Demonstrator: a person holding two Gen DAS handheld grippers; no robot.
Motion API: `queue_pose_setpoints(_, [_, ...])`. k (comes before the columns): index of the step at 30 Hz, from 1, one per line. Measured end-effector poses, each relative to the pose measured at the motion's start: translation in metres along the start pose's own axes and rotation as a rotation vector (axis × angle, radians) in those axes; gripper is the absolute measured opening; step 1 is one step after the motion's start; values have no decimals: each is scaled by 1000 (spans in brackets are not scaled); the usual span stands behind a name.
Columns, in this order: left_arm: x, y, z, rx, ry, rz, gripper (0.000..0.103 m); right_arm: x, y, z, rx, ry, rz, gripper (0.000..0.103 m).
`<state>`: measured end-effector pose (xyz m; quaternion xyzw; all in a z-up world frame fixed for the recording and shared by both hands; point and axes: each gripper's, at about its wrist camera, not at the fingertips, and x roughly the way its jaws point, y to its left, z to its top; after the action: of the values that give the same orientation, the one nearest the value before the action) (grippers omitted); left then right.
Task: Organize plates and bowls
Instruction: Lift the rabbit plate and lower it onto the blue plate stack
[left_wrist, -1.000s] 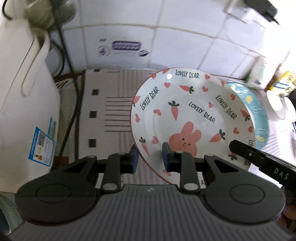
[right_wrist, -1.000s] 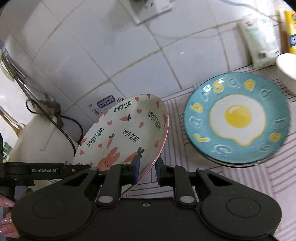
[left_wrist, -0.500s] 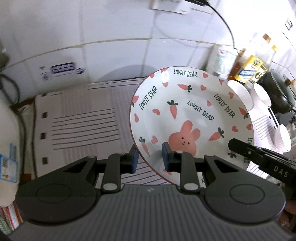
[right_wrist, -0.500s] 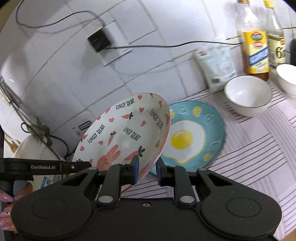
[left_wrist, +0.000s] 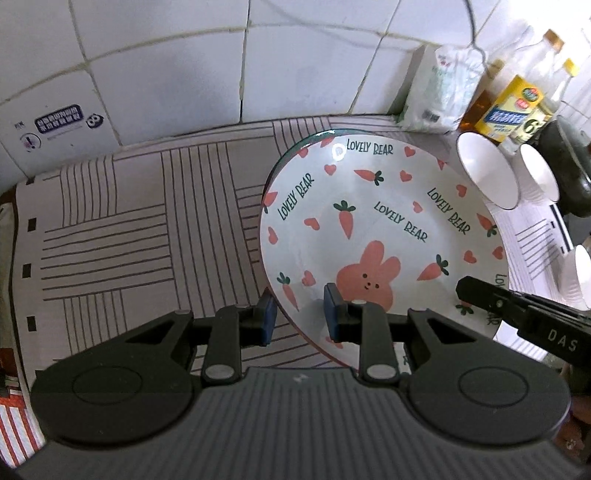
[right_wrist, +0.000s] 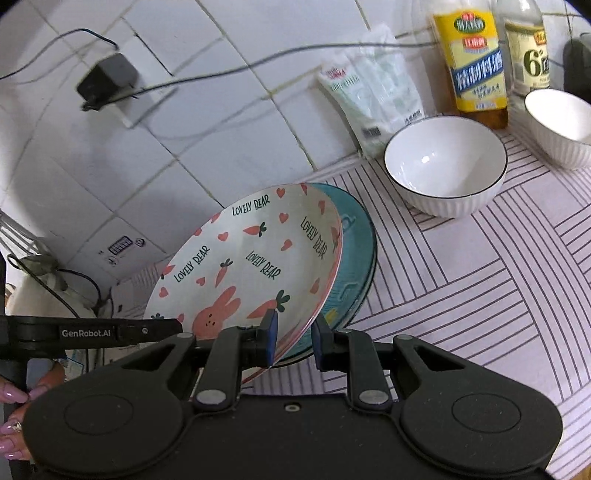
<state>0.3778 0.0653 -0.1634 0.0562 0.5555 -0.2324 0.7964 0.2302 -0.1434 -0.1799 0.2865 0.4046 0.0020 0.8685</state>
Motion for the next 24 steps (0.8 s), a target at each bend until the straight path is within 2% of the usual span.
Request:
queue_pose_setpoints(8, [20,-3,16,-8,65,40,25,23,-11,11,-4,74,-7,24])
queue_pose_setpoints(15, [25,-7,25,-18,93,53,26,27,-8,20,-18,103,-30,26])
queue_pose_setpoints(24, [30,-6,22,-52,136,45,27,35,28,24,-167,156,-213,34])
